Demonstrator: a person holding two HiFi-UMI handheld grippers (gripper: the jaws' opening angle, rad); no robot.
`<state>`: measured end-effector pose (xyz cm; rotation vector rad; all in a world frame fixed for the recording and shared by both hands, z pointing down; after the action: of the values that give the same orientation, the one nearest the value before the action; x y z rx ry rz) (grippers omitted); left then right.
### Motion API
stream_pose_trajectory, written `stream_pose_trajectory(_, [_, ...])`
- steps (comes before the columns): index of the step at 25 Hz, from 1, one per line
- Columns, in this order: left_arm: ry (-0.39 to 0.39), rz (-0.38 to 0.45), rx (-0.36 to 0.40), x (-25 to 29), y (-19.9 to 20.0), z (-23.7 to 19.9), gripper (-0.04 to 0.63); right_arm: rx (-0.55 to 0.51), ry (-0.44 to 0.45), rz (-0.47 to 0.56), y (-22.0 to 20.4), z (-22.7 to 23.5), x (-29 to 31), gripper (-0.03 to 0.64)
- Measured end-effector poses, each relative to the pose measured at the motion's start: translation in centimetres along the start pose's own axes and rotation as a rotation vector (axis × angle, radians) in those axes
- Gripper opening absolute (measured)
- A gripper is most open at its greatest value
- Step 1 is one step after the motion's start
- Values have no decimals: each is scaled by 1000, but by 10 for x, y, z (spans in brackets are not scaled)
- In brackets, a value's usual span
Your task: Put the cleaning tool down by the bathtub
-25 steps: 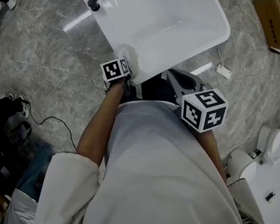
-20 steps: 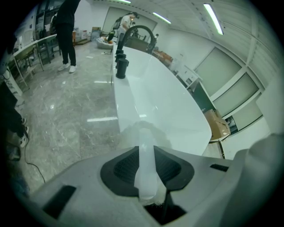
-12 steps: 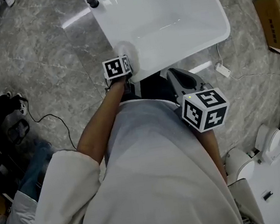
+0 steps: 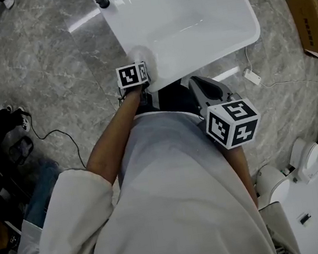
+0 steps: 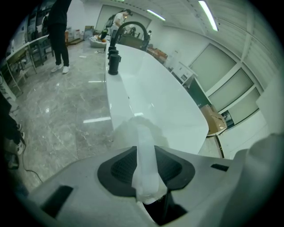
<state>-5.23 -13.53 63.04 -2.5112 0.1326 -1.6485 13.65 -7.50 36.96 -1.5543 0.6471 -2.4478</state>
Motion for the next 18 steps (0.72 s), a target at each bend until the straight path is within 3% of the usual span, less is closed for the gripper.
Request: stream_pose_trajectory(18, [-49,22,29,-8,-3,-2,172,-15,26,-10,3,-7,6,12])
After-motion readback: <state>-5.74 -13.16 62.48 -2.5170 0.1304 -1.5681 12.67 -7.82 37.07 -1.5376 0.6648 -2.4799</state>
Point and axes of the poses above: the fingertips, and each gripper's own axes: x forward along the fingers, z to its right, y out of its top, the point moved 7 cm from there along -x, backward along the fingers, and after that the axes turned 8 degrees about -z, right-handed, at the moved point
